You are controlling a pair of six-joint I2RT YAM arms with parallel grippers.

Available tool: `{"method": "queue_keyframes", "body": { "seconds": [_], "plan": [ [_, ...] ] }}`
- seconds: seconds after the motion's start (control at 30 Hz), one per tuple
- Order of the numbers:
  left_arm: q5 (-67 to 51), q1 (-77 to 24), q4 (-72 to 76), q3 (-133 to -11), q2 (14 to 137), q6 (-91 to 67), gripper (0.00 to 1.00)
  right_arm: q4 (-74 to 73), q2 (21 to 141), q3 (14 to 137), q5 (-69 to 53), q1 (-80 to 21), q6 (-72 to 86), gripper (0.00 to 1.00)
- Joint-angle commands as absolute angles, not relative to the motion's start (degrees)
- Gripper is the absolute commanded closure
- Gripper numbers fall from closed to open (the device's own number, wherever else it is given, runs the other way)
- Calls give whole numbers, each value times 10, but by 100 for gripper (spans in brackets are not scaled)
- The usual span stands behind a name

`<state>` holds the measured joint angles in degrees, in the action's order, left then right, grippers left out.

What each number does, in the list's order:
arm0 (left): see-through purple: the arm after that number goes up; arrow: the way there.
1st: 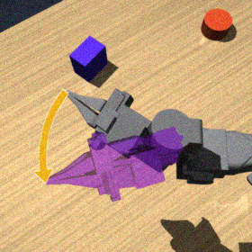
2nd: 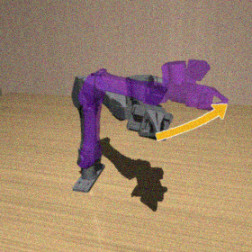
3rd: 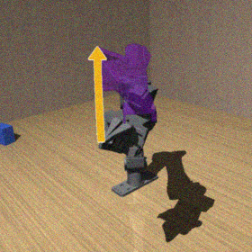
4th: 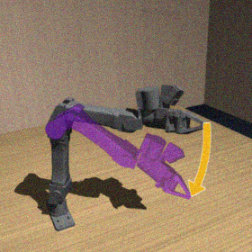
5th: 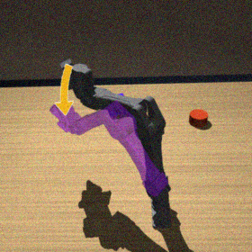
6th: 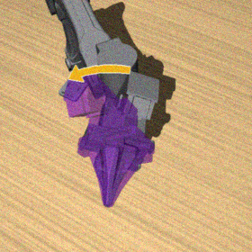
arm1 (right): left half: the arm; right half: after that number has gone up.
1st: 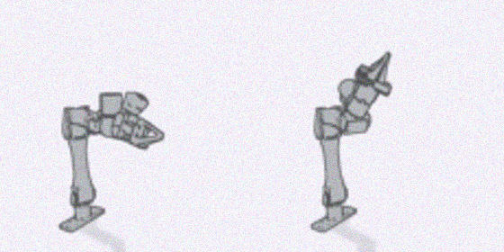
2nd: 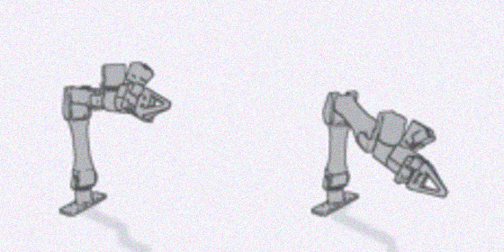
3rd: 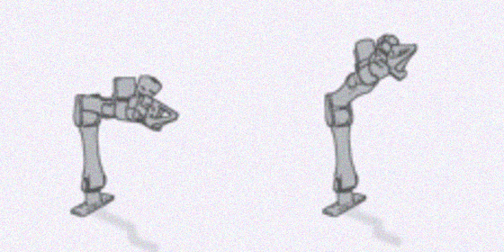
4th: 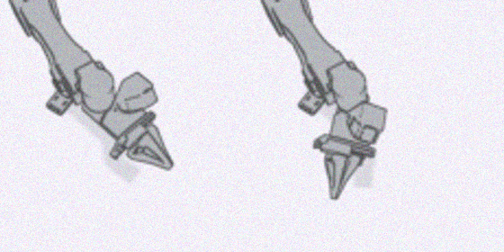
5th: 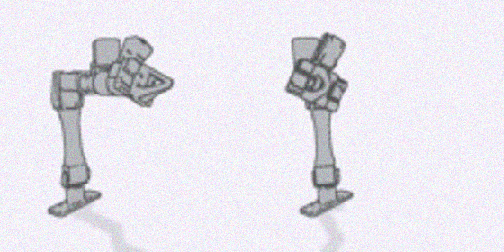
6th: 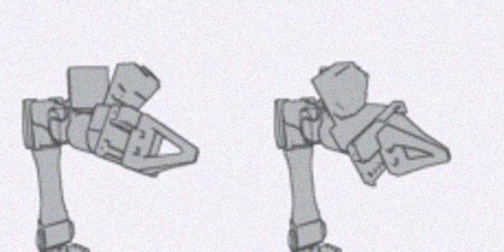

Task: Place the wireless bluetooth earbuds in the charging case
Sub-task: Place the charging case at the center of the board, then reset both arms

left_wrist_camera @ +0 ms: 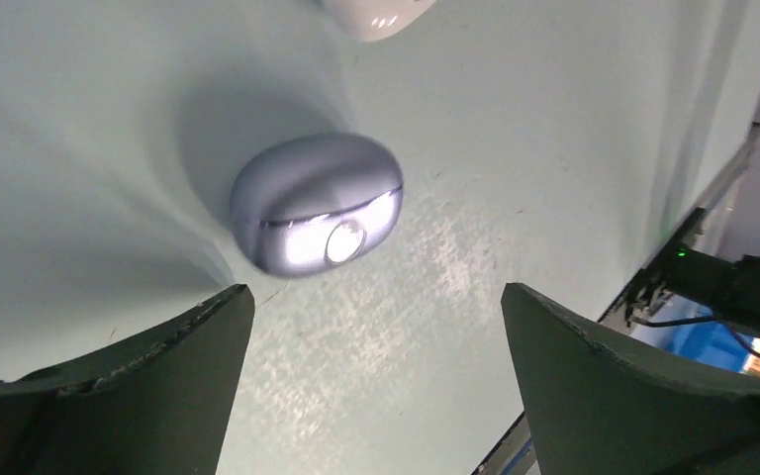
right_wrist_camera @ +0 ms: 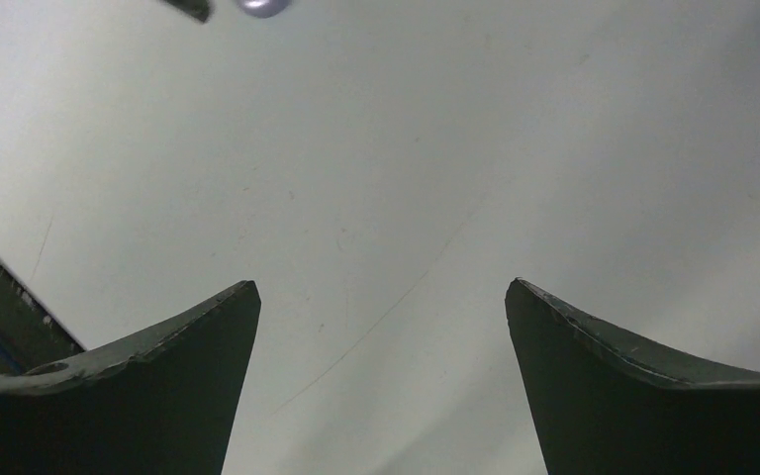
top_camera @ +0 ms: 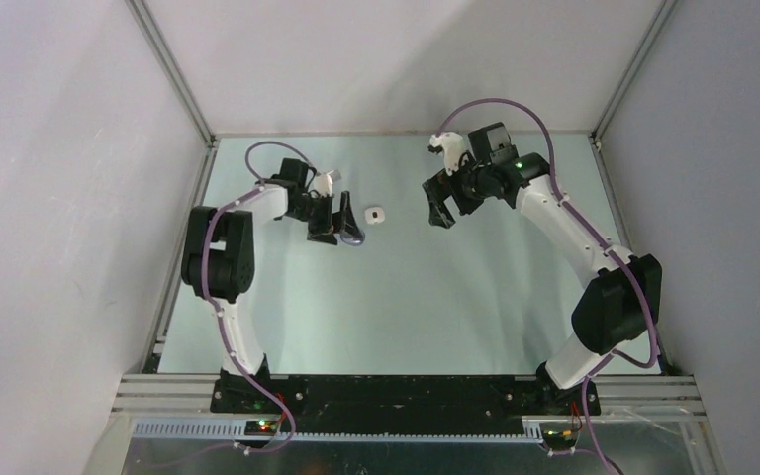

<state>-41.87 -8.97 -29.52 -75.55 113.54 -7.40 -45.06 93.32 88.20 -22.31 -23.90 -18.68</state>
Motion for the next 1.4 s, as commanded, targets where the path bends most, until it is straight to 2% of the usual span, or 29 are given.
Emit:
{"method": "queue_keyframes", "body": {
  "seconds": [0.0, 0.17, 0.37, 0.47, 0.63, 0.83, 1.17, 1.37],
  "plan": [
    [-327, -79, -379, -778, 1062, -20, 0, -415, 913, 929, -115, -235, -98, 0],
    [-219, -63, -314, -759, 919, -25, 0, -380, 908, 968, -50, -216, -9, 1],
    [-130, -55, -79, -665, 758, -53, 0, -342, 918, 1033, 23, -213, 20, 1],
    [-128, -54, -66, -675, 759, -57, 0, -339, 931, 1048, 25, -212, 34, 1],
    [-157, -55, -205, -761, 815, -59, 0, -332, 951, 1057, 14, -212, 35, 1],
    [-235, -55, -191, -753, 787, 24, 0, -307, 971, 1066, -2, -213, 38, 1],
    [-210, -54, -255, -796, 806, 96, 0, -286, 1016, 1090, -11, -211, 53, 1],
    [-203, -49, -265, -836, 825, -1, 0, -298, 1008, 1087, 15, -210, 35, 1]
  ]
}}
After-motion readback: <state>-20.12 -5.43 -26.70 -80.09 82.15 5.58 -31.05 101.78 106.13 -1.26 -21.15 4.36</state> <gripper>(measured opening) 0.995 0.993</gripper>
